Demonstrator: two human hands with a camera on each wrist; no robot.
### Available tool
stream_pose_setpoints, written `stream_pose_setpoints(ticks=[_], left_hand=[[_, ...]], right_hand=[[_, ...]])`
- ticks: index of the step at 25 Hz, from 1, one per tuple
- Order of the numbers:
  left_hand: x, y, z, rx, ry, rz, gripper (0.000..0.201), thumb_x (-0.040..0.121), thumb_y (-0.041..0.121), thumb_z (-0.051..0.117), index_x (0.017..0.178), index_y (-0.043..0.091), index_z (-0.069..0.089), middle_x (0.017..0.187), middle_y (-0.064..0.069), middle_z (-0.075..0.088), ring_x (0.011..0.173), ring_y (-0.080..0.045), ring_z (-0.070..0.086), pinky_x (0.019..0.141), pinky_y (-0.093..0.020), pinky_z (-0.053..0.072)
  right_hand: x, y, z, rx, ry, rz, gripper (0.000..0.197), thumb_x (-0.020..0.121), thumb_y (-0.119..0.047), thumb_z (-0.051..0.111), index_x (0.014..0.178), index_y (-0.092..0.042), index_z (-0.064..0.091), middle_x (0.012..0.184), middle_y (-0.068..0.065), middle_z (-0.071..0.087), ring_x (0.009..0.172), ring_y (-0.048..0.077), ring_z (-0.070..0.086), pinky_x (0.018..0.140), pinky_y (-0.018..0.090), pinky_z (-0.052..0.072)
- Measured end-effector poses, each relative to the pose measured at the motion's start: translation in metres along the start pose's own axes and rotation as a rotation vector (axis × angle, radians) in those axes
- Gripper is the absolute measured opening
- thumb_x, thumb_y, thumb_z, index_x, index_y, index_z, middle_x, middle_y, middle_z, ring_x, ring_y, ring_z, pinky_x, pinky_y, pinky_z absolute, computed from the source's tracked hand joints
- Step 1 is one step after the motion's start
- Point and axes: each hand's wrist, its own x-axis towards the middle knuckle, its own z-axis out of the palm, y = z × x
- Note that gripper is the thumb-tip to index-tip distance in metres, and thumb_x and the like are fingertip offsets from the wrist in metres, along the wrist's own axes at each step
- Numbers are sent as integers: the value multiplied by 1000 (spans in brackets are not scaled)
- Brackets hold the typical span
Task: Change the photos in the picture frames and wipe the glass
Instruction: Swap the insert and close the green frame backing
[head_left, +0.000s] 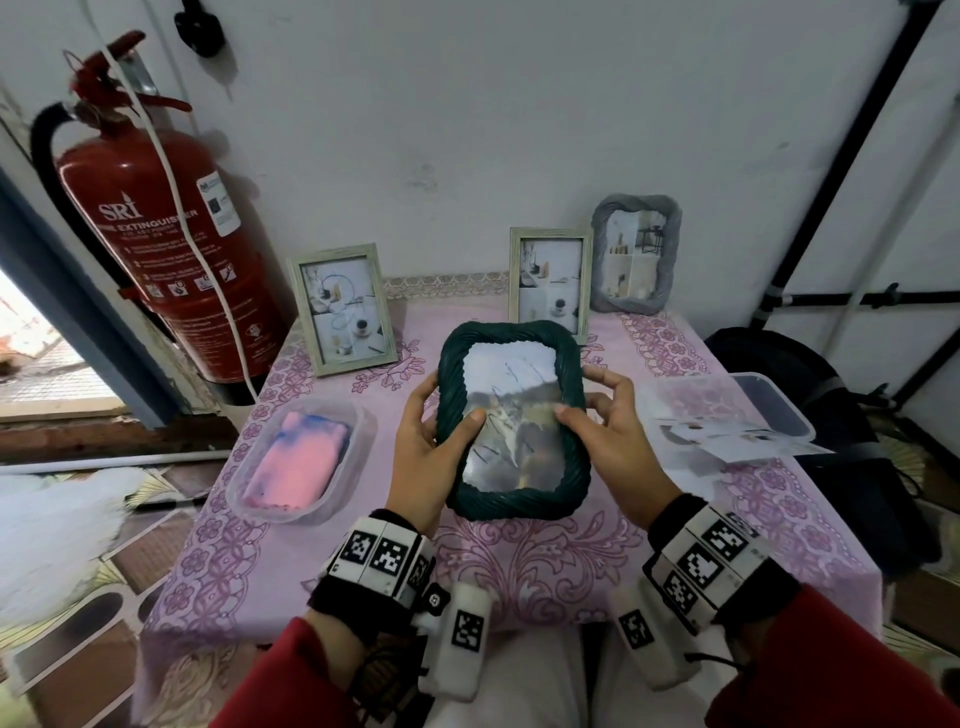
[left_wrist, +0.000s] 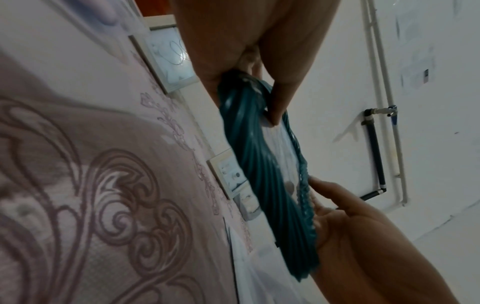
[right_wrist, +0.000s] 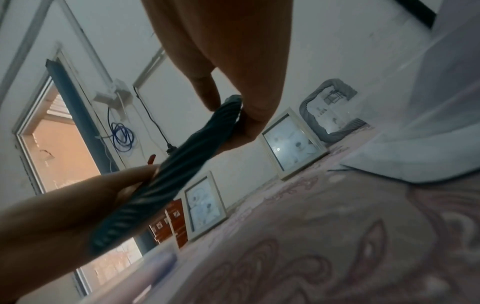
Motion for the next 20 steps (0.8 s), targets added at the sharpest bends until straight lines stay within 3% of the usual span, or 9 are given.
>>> stream_pose_setpoints(ticks=[3, 6, 10, 13, 16, 18, 20], left_hand=[[2, -11, -5, 36, 21, -30, 58, 83, 5, 65, 134, 23, 41, 111, -15, 68, 97, -24, 68, 80, -39, 58], [4, -20, -13, 90, 40, -64, 60, 82, 6, 66, 134, 22, 41, 112, -14, 68, 95, -20, 69, 80, -38, 58], [6, -28, -22, 83, 41, -119, 61, 81, 1, 66, 135, 15, 40, 118, -19, 64, 102, -27, 65, 78, -32, 59], [7, -31, -25, 101, 36, -167, 58, 81, -4, 64, 132, 11, 39, 123, -22, 59, 98, -24, 63, 68, -19, 58], [9, -31, -28, 268, 27, -162, 59, 81, 4, 67, 132, 13, 38, 117, -19, 58, 86, -13, 61, 62, -15, 55], [12, -30, -32, 525, 22, -122, 64, 79, 15, 72, 134, 13, 41, 115, -19, 55, 90, -21, 61, 75, -27, 57], [16, -32, -36, 796, 25, -110, 67, 76, 26, 75, 135, 15, 44, 114, -20, 49, 97, -30, 58, 92, -38, 50]], right_hand=[[-2, 15, 0, -94, -49, 30, 47, 87, 0, 59, 123, -19, 35, 107, 11, 54, 88, 16, 62, 65, 18, 56], [-1, 25, -2, -124, -56, 70, 52, 84, 0, 63, 128, -10, 36, 103, 13, 55, 82, 17, 62, 64, 19, 55], [4, 34, -5, -209, -85, 93, 55, 80, -1, 68, 127, -11, 42, 91, 8, 59, 72, 12, 58, 66, 19, 53], [8, 40, -6, -341, -97, 108, 54, 78, -5, 72, 124, -10, 44, 93, 8, 59, 71, 13, 55, 74, 31, 52], [10, 43, -7, -443, -98, 96, 54, 77, -11, 74, 122, -12, 46, 101, 12, 61, 76, 15, 55, 82, 36, 51], [12, 45, -8, -477, -107, 111, 54, 76, -13, 75, 122, -12, 47, 105, 11, 59, 75, 15, 54, 80, 34, 51], [13, 47, -9, -500, -111, 123, 54, 76, -14, 76, 122, -11, 49, 105, 12, 56, 76, 16, 54, 79, 32, 51]])
